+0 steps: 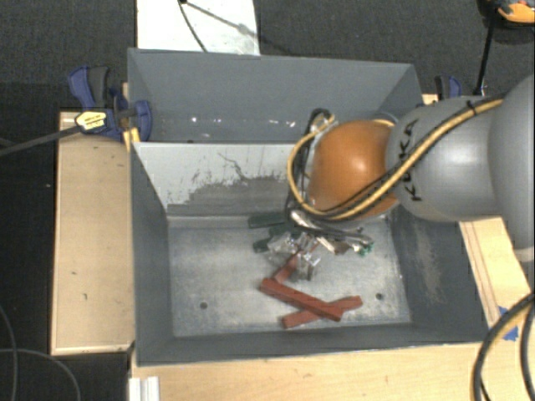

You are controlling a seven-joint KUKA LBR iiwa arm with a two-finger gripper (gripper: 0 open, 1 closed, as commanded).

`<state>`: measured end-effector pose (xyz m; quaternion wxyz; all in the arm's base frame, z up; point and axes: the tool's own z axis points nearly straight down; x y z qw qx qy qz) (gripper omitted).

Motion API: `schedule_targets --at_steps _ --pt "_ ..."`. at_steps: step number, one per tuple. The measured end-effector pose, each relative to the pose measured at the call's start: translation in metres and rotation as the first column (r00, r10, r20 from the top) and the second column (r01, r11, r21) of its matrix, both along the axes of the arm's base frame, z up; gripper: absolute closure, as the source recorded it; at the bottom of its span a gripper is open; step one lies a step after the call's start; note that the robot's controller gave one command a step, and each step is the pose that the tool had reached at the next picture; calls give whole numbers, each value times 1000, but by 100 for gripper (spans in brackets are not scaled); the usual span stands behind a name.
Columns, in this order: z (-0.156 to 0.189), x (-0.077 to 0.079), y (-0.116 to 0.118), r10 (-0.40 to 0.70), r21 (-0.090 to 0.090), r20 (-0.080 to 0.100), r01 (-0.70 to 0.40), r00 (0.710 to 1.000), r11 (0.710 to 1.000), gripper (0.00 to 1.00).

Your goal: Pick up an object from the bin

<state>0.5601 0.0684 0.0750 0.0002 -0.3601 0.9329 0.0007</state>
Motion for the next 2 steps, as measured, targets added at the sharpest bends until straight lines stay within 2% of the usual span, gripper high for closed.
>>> schedule_targets --at_steps 1,2 --pt "0 0 0 -1 0 0 1 1000 1000 100" --pt "167 -16 22 -34 0 6 34 999 999 100"
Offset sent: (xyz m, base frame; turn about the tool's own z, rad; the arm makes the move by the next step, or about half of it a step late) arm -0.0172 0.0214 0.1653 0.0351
